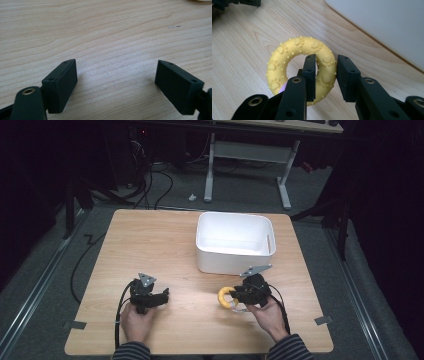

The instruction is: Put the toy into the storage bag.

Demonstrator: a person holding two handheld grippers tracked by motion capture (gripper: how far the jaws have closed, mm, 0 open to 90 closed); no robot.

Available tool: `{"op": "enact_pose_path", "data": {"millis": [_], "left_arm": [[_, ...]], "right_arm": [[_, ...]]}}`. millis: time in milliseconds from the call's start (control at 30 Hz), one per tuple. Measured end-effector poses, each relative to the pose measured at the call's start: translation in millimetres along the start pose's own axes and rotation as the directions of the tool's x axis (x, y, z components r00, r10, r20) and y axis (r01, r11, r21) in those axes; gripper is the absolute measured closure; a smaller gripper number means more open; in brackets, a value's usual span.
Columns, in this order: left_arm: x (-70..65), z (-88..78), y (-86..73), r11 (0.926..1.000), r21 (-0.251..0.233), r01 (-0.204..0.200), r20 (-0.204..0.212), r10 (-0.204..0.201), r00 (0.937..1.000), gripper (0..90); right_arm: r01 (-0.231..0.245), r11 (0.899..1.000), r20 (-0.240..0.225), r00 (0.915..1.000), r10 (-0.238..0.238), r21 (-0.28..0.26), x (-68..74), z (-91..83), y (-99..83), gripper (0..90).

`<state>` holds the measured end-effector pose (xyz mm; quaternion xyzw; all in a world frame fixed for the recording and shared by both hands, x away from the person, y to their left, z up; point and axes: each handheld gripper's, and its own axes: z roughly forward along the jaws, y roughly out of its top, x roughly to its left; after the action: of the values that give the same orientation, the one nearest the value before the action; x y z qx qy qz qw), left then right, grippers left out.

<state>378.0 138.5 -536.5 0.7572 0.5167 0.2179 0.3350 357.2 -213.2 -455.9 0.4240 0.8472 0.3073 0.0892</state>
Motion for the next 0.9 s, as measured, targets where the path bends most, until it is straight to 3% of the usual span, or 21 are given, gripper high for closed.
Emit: {"op": "enact_pose_path", "data": {"millis": [500, 900], "left_arm": [[0.0, 0.0, 0.0, 1.0000, -0.001, 0.000, 0.000, 0.000, 1.0000, 18.4], [-0.1, -0.3, -0.3, 1.0000, 0.000, 0.001, 0.000, -0.001, 1.0000, 18.4]], "right_arm": [[-0.010, 0.999, 0.012, 0.9999, 0.011, -0.044, -17.4, -39.1, -4.4, 70.1], [-0.014, 0.997, 0.014, 0.9998, 0.015, -0.078, -29.1, -70.7, 4.2, 70.2]]}}
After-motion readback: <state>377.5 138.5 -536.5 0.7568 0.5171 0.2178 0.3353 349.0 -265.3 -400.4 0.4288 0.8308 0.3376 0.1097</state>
